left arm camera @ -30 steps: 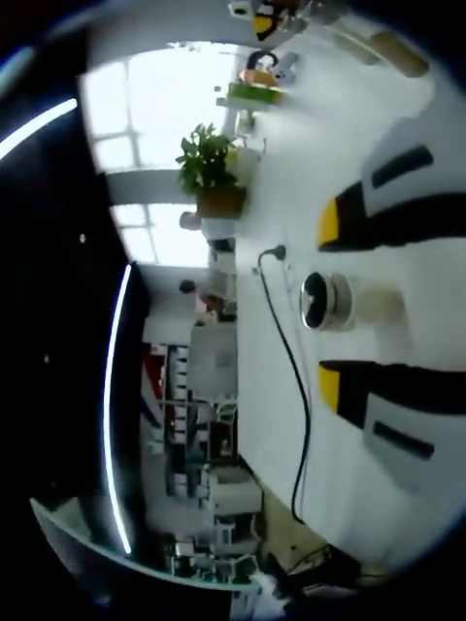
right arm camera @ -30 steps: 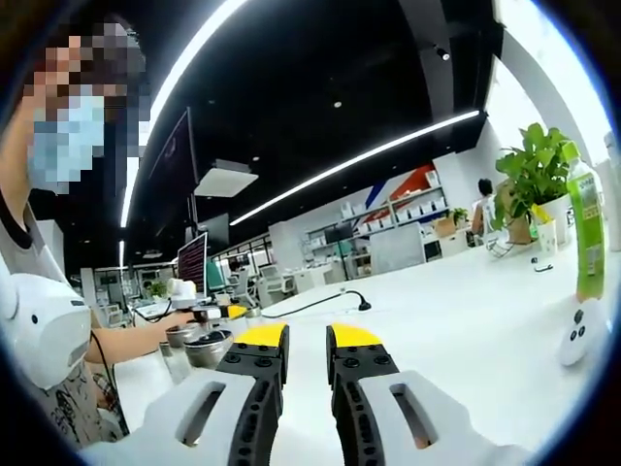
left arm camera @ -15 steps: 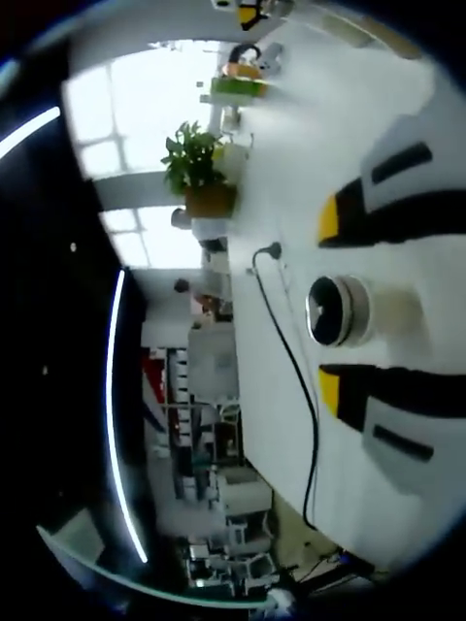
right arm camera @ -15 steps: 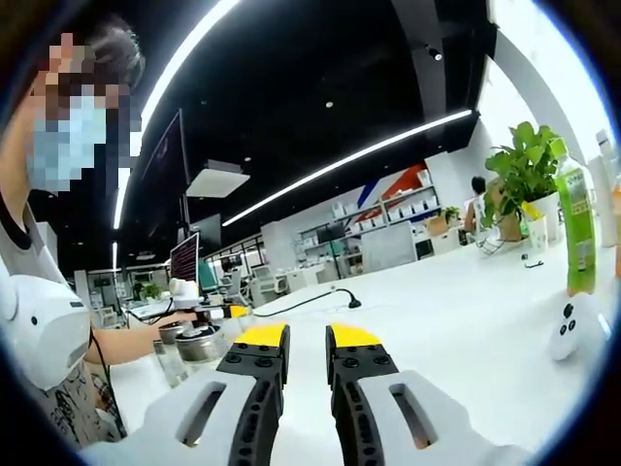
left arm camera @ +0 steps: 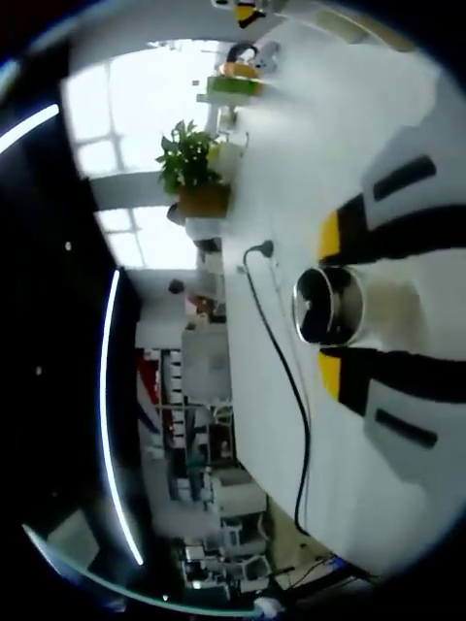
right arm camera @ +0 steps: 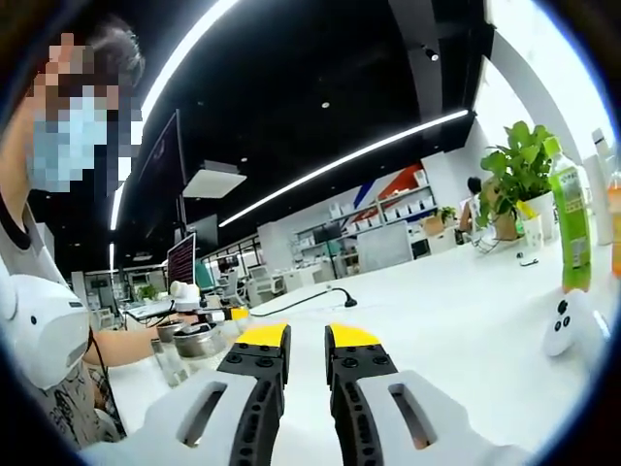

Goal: Rotate the seasoning bottle until the label or dispensing opening points toward the visible target arrow and the bottle remains upright within the marked orientation range

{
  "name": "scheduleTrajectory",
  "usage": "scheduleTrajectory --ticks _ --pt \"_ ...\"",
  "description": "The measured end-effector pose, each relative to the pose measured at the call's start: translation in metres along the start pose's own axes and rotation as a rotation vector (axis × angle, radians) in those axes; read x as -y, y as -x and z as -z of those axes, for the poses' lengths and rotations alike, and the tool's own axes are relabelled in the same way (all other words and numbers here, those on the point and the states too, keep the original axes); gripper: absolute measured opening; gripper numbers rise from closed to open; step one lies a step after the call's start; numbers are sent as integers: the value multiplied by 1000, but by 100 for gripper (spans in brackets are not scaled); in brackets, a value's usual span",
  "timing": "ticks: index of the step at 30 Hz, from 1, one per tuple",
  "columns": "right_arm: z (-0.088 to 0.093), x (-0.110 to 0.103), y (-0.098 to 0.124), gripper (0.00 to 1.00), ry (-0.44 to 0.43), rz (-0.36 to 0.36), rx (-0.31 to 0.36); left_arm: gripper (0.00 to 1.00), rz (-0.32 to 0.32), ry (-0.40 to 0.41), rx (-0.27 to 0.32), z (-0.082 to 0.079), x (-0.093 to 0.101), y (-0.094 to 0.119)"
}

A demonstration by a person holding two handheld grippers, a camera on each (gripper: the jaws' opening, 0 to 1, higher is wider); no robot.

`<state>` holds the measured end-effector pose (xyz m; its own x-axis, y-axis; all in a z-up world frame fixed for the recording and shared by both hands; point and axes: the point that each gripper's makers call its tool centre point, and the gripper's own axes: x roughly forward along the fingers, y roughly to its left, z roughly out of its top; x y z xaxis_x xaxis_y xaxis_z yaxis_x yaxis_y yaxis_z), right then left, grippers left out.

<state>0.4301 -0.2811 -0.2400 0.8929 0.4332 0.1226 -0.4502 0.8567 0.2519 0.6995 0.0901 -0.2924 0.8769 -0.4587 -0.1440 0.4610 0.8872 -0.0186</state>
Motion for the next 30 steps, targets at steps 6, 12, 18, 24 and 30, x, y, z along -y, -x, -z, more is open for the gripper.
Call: scheduleTrajectory --ticks 6,12,18,24,30 --pt "2 0 1 12 -4 4 1 35 -4 2 7 0 0 -3" --pt "1 -2 2 11 -5 -4 3 34 19 6 17 -1 0 -2" --pt "1 -3 2 11 -5 -8 5 33 20 12 22 -2 -2 -3" --pt "-2 -4 3 10 1 -14 10 32 20 5 13 -3 -2 -4" --pt "-1 -6 2 10 2 -24 8 32 15 -10 5 -2 -1 -2"
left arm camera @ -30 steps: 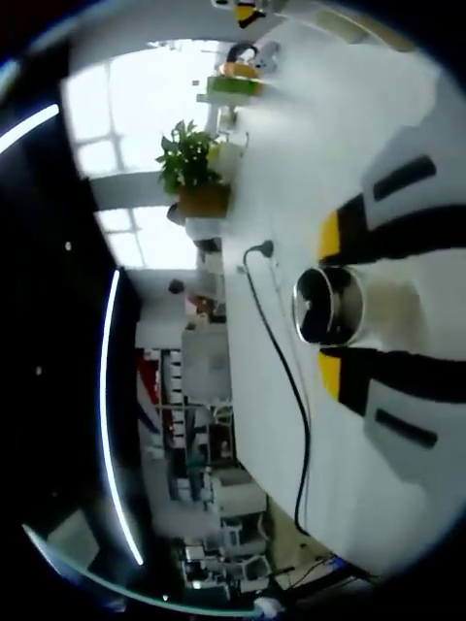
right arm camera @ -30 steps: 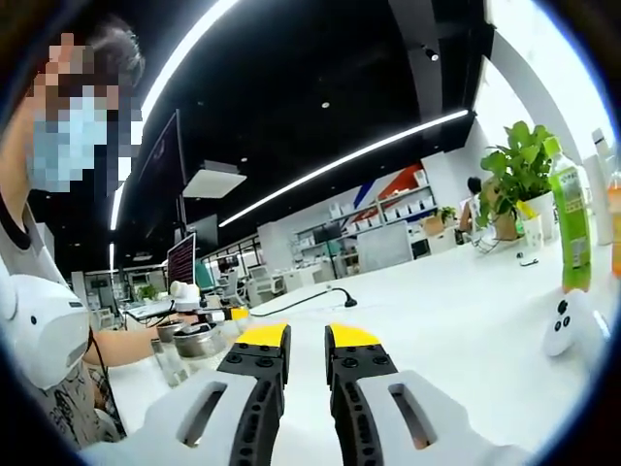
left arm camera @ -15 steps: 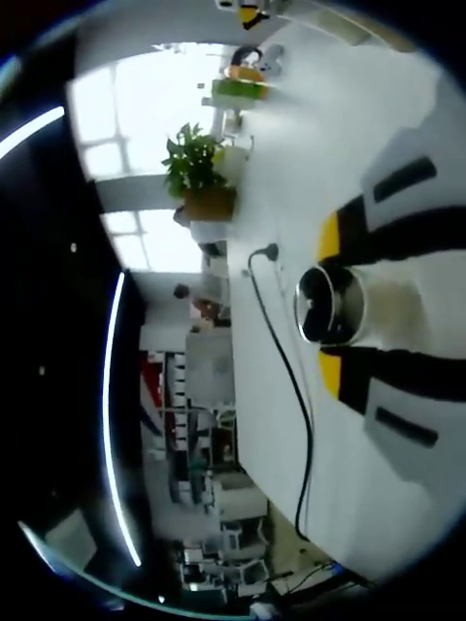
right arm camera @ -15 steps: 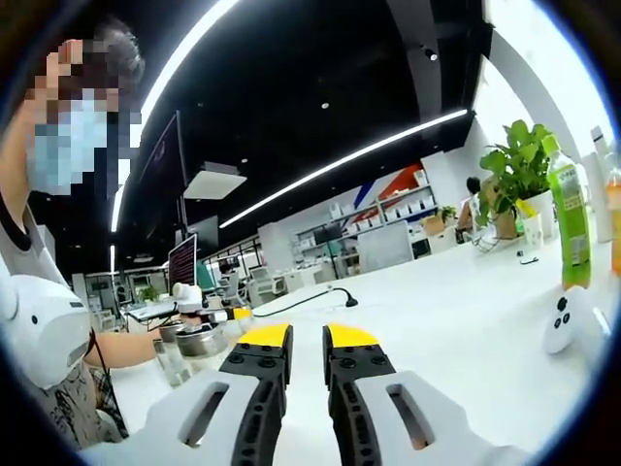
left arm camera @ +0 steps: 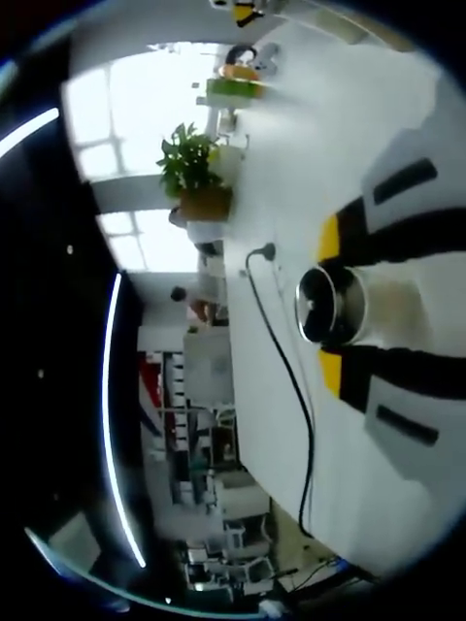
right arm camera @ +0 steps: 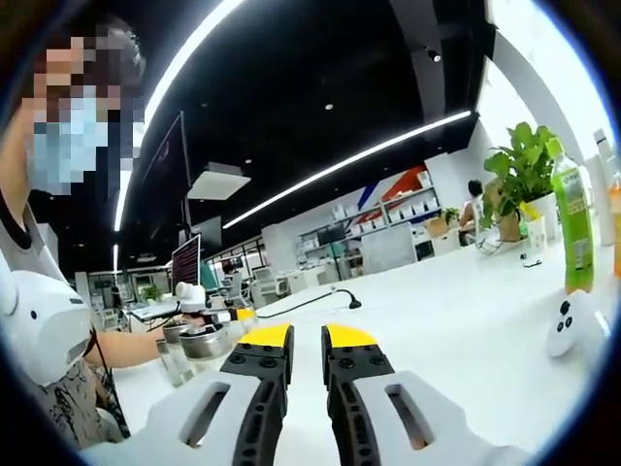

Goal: Rotate the seasoning bottle until the label or dispensing opening points toward the visible target arrow and the bottle remains upright within the marked orientation range

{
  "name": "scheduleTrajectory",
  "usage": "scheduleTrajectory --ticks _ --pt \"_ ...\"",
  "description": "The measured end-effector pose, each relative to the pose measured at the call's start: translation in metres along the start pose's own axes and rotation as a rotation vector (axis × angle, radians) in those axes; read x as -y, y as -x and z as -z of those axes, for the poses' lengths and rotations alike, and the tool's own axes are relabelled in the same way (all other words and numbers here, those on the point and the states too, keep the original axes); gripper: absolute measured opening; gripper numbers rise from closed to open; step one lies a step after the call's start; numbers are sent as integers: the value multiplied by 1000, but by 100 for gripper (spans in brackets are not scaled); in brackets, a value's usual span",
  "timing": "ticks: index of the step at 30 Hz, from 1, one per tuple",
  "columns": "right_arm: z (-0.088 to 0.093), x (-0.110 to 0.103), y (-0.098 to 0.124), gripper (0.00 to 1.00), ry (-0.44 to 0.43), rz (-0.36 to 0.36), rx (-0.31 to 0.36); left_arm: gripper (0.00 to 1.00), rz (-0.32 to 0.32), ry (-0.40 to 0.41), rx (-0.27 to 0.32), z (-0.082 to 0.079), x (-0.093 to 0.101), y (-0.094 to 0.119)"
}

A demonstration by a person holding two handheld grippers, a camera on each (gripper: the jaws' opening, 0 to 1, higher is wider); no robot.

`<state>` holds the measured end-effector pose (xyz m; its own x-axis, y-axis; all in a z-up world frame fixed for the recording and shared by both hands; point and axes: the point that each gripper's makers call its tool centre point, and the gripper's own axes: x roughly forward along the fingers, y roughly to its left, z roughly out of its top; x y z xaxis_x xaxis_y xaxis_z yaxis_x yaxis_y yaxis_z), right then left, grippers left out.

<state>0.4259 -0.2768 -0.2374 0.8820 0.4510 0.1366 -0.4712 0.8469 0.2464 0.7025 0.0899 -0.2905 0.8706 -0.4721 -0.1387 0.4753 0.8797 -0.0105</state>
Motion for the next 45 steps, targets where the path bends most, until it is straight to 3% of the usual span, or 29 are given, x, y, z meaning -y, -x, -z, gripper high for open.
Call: scheduleTrajectory --ticks 13,23,32,37,40,45 --pt "-3 -6 6 10 3 -9 15 31 21 20 19 -9 9 15" --pt "0 -9 8 10 -12 -16 20 31 11 -8 48 -28 15 52" --pt "-3 -13 8 10 -16 -34 26 31 -24 -2 30 -21 10 78" --pt "-1 -16 7 10 -19 -42 26 31 -31 41 44 -19 8 95" --pt "-1 -19 5 10 -20 -51 26 31 -42 10 31 -13 10 105" --pt "-2 -23 5 10 -15 -65 27 31 -57 25 22 -6 10 125"
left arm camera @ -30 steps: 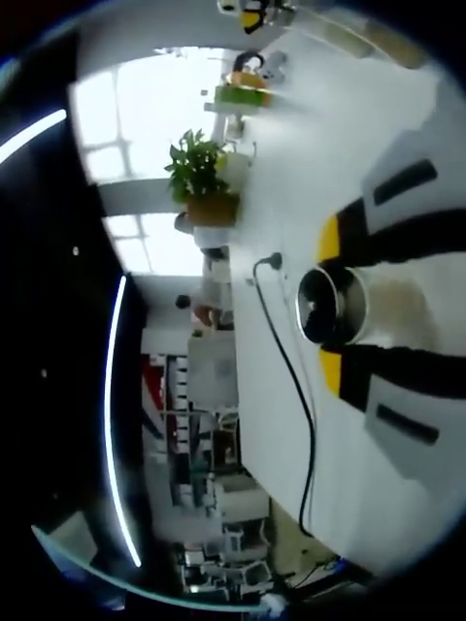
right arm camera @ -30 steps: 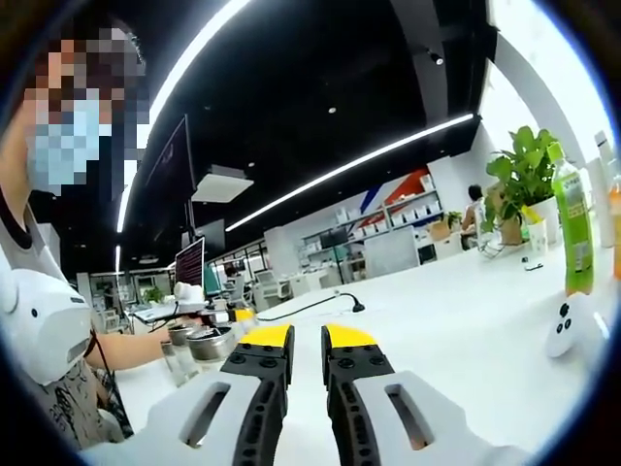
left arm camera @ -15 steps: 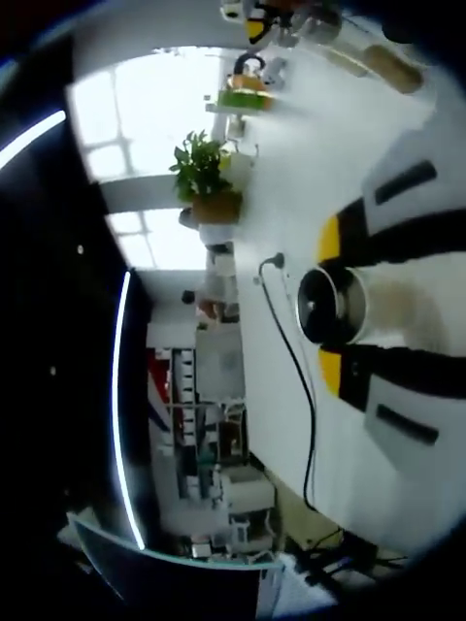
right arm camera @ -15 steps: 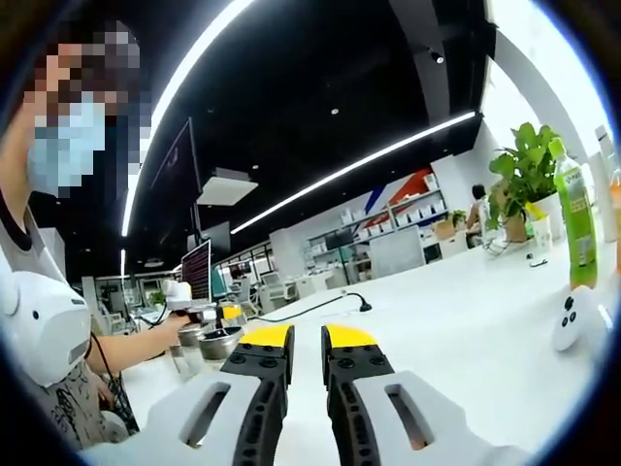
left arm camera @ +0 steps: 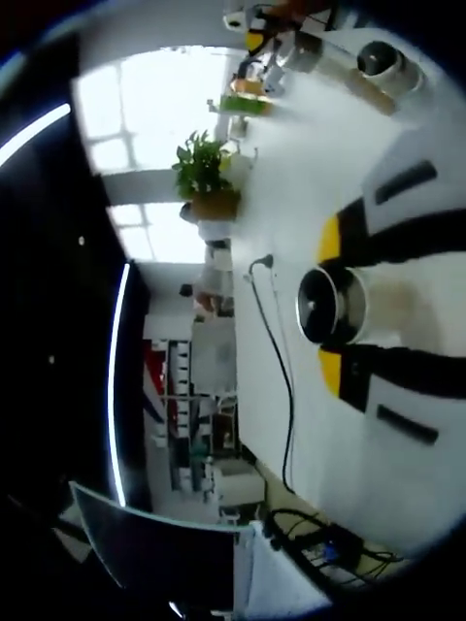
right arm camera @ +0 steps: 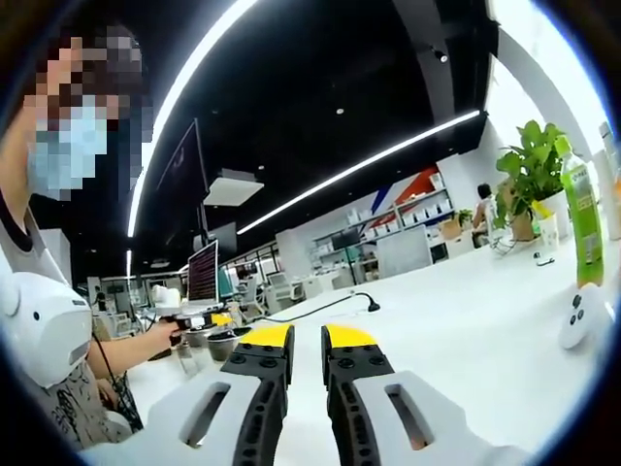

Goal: Rotate the seasoning bottle until the label or dispensing opening points toward the visible target arrow and the bottle remains upright within the marked orientation range

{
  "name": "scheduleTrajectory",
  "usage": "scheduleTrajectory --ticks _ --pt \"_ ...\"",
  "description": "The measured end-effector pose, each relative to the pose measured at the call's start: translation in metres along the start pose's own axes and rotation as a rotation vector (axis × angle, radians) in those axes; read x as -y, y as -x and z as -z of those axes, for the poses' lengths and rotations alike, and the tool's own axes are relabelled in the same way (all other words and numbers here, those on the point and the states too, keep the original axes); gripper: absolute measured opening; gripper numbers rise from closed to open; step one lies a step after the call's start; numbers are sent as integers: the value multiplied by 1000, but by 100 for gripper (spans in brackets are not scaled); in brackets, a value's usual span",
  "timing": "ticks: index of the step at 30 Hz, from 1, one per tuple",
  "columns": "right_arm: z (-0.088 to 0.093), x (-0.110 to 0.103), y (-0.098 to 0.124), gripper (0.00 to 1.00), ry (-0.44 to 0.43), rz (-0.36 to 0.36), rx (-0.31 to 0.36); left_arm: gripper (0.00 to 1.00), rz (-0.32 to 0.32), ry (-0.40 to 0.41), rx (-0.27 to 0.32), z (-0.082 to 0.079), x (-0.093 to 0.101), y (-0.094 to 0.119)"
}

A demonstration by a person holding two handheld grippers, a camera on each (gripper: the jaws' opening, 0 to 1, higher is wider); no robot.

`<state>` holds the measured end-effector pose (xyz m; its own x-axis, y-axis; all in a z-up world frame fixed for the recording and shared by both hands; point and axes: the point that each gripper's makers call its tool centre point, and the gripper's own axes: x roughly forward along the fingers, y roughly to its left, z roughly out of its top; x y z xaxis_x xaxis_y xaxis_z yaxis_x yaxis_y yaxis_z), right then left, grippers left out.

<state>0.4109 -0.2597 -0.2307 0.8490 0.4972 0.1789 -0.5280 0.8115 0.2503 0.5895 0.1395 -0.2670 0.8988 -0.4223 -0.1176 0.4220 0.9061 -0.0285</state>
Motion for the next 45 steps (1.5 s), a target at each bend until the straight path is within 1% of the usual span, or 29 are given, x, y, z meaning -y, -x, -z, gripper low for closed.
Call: scheduleTrajectory --ticks 3,11,16,21,28,34,40,45 --pt "-1 -2 1 10 -3 -2 8 31 -10 -27 -2 2 4 15" --pt "0 -8 2 10 2 -22 5 31 -23 -21 0 7 12 46" --pt "1 -11 2 10 0 -32 7 31 -31 -26 -12 13 18 66" --pt "3 -14 0 10 -3 -46 3 31 -37 -24 -19 18 23 80" --pt "0 -17 -2 10 -1 -56 8 31 -52 -13 -24 22 23 91" --pt "2 -17 -1 10 -7 -56 9 31 -48 -7 -22 22 29 100" --pt "2 -16 -4 10 -11 -61 8 31 -53 -9 -19 21 31 107" --pt "0 -16 -7 10 -9 -69 11 31 -49 -5 -26 25 36 110"
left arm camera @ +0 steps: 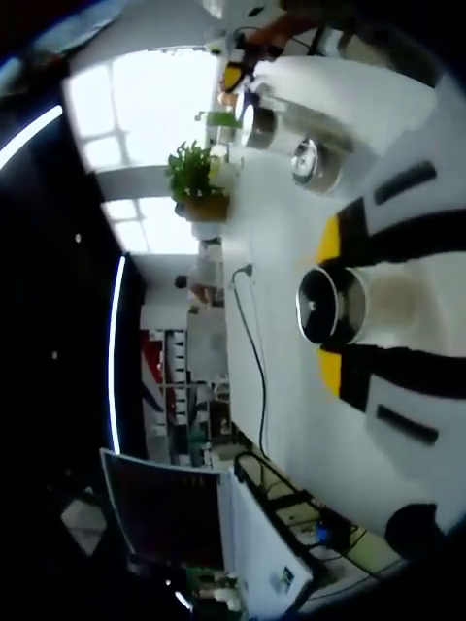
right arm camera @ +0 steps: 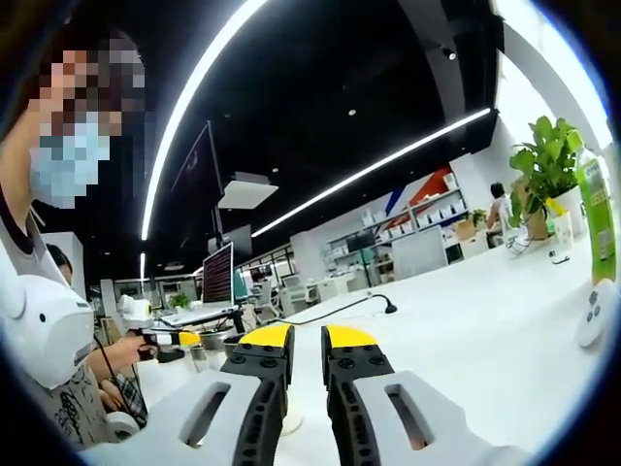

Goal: Rotate the seasoning bottle until the label or dispensing opening points toward the visible target arrow and the bottle remains upright within the marked orientation range

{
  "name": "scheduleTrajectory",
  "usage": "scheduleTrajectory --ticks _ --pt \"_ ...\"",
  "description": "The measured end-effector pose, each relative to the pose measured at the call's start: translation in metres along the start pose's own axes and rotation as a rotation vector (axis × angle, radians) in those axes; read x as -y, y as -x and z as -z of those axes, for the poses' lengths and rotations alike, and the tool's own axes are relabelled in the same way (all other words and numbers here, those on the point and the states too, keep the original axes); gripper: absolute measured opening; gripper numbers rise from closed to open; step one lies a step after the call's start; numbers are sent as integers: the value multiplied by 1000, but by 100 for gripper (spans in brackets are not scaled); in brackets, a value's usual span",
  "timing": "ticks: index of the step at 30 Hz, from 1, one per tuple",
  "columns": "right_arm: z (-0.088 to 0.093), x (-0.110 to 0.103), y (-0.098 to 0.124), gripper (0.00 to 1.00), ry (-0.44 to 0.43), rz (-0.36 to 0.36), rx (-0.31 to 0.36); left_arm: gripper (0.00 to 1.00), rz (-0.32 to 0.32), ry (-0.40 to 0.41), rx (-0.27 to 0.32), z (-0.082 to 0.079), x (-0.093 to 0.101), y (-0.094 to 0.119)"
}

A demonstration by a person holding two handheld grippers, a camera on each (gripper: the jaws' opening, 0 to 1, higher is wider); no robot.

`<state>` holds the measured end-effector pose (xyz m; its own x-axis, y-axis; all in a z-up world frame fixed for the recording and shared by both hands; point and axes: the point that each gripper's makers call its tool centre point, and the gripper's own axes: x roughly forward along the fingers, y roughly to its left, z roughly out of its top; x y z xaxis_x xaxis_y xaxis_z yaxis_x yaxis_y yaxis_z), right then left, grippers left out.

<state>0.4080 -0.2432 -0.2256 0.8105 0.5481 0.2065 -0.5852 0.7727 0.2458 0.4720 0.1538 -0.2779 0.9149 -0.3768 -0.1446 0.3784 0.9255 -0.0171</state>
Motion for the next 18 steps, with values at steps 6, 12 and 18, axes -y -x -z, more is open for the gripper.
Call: scheduleTrajectory --ticks 6,12,18 --pt "0 1 0 10 -1 -2 0 32 -2 -5 -11 5 4 3" --pt "1 2 2 10 -3 6 1 32 4 -9 -14 9 11 7" --pt "2 1 2 10 1 2 -4 32 -5 -25 -20 11 10 9"
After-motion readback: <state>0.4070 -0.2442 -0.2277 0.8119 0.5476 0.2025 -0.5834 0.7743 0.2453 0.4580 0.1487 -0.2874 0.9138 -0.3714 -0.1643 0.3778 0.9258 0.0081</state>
